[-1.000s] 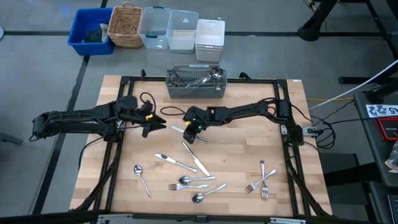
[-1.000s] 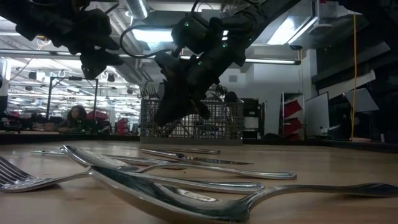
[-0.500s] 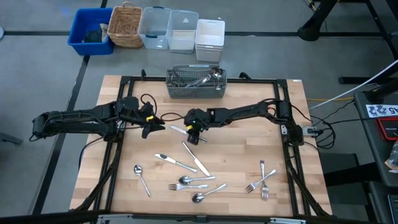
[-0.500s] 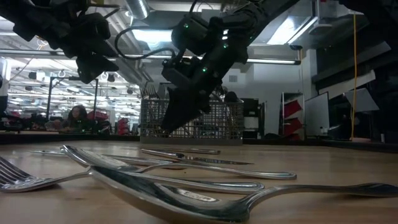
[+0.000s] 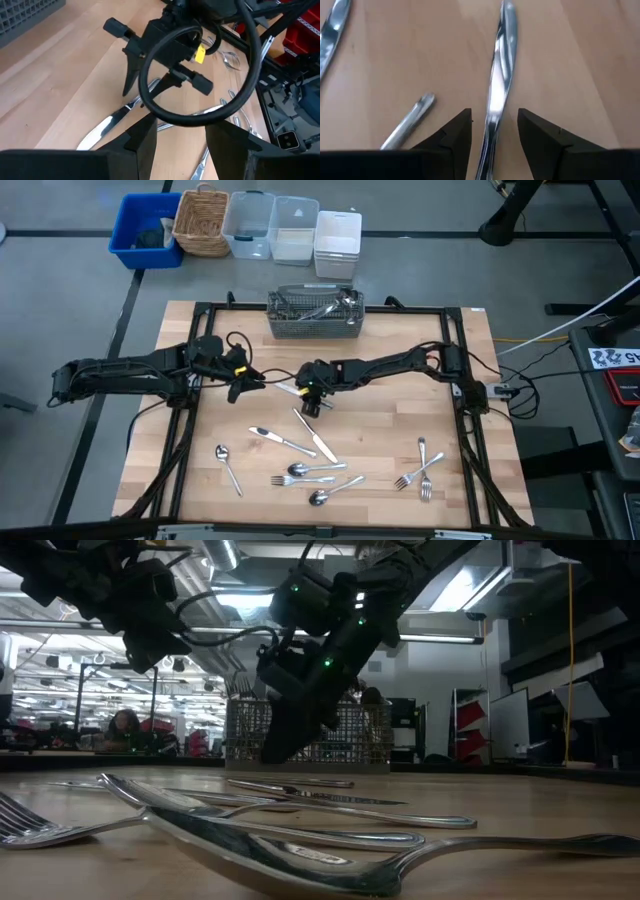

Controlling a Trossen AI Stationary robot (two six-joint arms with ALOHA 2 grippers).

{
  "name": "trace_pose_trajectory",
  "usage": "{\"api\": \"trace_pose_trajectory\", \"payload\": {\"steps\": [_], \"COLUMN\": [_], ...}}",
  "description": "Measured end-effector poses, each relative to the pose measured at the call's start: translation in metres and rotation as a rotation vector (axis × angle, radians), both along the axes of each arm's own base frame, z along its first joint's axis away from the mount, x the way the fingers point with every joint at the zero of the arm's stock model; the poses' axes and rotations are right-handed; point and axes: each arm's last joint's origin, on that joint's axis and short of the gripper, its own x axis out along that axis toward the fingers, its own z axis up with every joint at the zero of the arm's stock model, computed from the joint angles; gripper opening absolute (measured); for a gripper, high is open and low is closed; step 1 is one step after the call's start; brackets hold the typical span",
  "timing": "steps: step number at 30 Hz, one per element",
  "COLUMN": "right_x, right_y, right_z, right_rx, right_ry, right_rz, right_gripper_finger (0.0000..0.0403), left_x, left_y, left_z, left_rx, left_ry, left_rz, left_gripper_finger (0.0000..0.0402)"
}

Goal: Sort silverware
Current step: Put the silver knife into the dishwasher utensil holder

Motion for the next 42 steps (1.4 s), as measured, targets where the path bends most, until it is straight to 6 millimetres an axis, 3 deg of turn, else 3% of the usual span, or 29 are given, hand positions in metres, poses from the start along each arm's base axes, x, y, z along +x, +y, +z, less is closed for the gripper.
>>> {"api": "trace_pose_trajectory", "payload": {"steps": [13, 23, 34, 42], "right_x": [0.0, 0.0, -0.001, -0.001], "right_y": [-0.001, -0.001, -0.002, -0.002], "right_z": [-0.019, -0.021, -0.022, -0.023], "right_rx": [-0.019, -0.05, -0.056, -0.031], "right_ry": [0.061, 0.073, 0.081, 0.081], "right_rz": [-0.016, -0.037, -0.044, -0.07], "right_gripper_finger": [0.0159, 0.0157, 0.0066, 0.0033], "left_x": [-0.001, -0.003, -0.016, -0.03], "left_y": [0.0, -0.003, -0.015, -0.019], "left_z": [-0.002, 0.001, 0.009, 0.007], "left_rx": [-0.015, -0.153, -0.359, -0.395], "left_ry": [0.016, -0.003, -0.031, 0.015], "left_rz": [0.009, -0.016, -0.261, -0.267], "left_gripper_finger": [0.0153, 0.0153, 0.0153, 0.0153]}}
